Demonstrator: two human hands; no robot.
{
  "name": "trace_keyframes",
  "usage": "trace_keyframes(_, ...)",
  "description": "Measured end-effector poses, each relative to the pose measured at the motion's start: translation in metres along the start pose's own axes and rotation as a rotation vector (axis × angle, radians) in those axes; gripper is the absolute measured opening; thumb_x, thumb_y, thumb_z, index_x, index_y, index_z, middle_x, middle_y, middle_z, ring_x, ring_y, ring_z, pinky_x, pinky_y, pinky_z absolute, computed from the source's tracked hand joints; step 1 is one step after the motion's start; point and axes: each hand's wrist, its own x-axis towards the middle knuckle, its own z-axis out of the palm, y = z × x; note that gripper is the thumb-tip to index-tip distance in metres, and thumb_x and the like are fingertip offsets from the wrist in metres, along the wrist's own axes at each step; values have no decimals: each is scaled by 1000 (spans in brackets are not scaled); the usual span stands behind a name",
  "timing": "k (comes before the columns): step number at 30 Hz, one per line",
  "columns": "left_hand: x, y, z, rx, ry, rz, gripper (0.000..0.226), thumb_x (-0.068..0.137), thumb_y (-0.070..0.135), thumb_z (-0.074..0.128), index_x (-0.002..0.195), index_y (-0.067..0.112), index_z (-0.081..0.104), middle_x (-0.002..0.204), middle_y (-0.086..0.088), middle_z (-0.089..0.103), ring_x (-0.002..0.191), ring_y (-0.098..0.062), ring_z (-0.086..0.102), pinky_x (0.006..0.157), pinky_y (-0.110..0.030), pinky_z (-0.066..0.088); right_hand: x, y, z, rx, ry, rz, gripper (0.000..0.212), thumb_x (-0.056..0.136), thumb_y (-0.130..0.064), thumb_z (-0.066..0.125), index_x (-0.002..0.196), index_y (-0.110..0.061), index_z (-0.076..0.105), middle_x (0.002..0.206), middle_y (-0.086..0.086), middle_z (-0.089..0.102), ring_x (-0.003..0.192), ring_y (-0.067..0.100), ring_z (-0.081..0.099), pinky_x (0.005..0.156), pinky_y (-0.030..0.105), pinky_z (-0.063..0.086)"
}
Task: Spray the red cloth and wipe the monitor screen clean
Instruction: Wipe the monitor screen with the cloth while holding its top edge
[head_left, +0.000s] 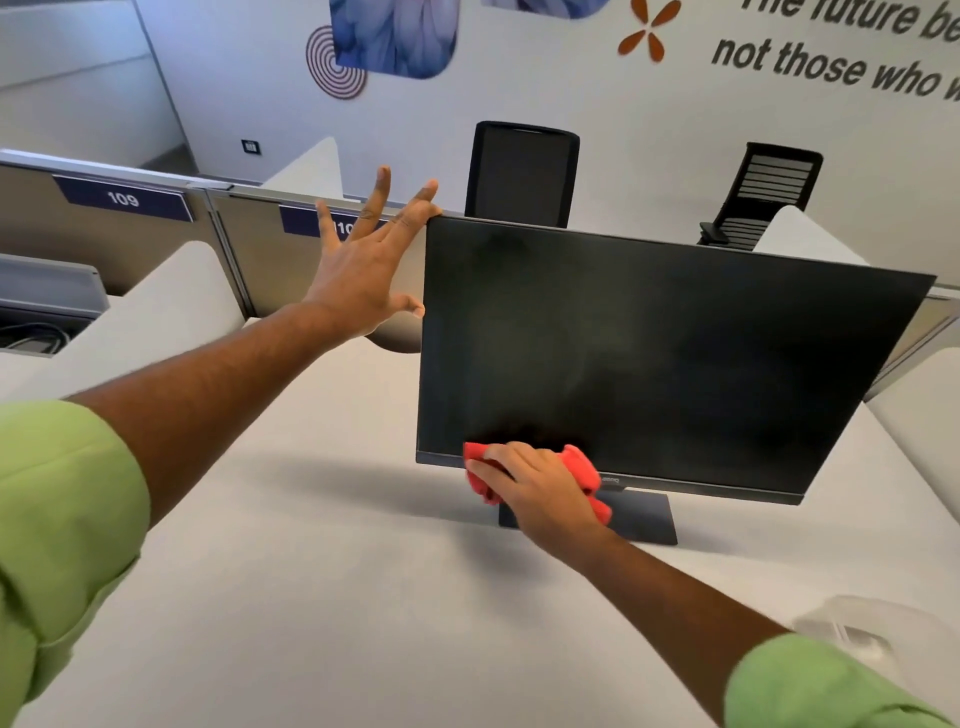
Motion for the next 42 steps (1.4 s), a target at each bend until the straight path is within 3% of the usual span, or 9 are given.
trace_keyframes(6, -1, -5, 3, 3, -13, -25, 125, 74, 44, 85, 162, 38, -3, 164, 12, -24, 152, -21, -25, 114, -80, -4, 55, -57, 8, -7, -83, 36, 68, 96, -13, 66, 159, -15, 41, 144, 3, 53, 120, 26, 55, 87, 41, 50)
trace_keyframes(13, 2, -6, 5, -11, 0, 3, 122, 75, 48, 82, 163, 37, -2, 165, 12, -20, 157, -30, -15, 113, -81, -2, 18, -20, 4, -134, -77, 47, 74, 85, -10, 74, 152, -18, 46, 132, 6, 54, 107, 33, 54, 76, 47, 51)
trace_keyframes(19, -1, -5, 7, 2, 18, -9, 124, 73, 52, 81, 162, 39, -3, 167, 14, -26, 150, -17, -25, 111, -83, -1, -12, -1, -8, -147, -254, 215, 79, 83, -19, 86, 153, -23, 51, 138, 7, 60, 114, 35, 61, 88, 50, 58)
trace_keyframes(22, 0, -4, 2, -1, 31, 10, 124, 71, 52, 80, 162, 39, -3, 153, 32, -40, 149, -16, -25, 110, -84, 0, 7, -14, -12, -62, -217, 193, 75, 89, -15, 77, 156, -24, 44, 143, 4, 54, 115, 34, 56, 86, 48, 55)
trace_keyframes(25, 0, -2, 3, 12, 15, -5, 129, 72, 50, 84, 160, 44, -10, 161, 22, -32, 151, -18, -25, 109, -85, 3, 40, -41, -12, -50, -188, 132, 67, 91, -10, 65, 153, -23, 43, 139, 3, 52, 108, 34, 52, 76, 46, 46)
trace_keyframes(27, -2, -4, 3, 9, 11, -15, 128, 73, 48, 85, 161, 42, -8, 156, 28, -36, 149, -15, -29, 109, -85, 2, 56, -59, -8, -26, -184, 118, 62, 93, -10, 62, 151, -22, 44, 139, 3, 51, 108, 33, 51, 77, 46, 45)
trace_keyframes(30, -5, -3, 1, -1, 12, -18, 126, 74, 46, 85, 162, 37, -4, 148, 36, -45, 147, -12, -32, 110, -84, -1, 62, -66, -4, -14, -177, 124, 61, 95, -12, 66, 151, -21, 45, 140, 3, 52, 111, 32, 51, 83, 45, 49)
trace_keyframes(37, 0, -1, 0, 10, -9, 5, 126, 74, 44, 86, 162, 36, -4, 151, 35, -42, 149, -17, -31, 111, -83, -1, 16, -28, -5, -64, -142, 207, 75, 90, -11, 73, 156, -25, 41, 142, 2, 52, 113, 33, 54, 85, 47, 53)
trace_keyframes(42, -3, -3, 1, 19, -17, -13, 130, 73, 43, 88, 162, 39, -7, 152, 36, -40, 145, -9, -38, 111, -83, -1, -34, 7, -15, -137, -139, 321, 84, 67, -10, 93, 143, -25, 61, 128, 1, 67, 100, 31, 65, 73, 43, 59)
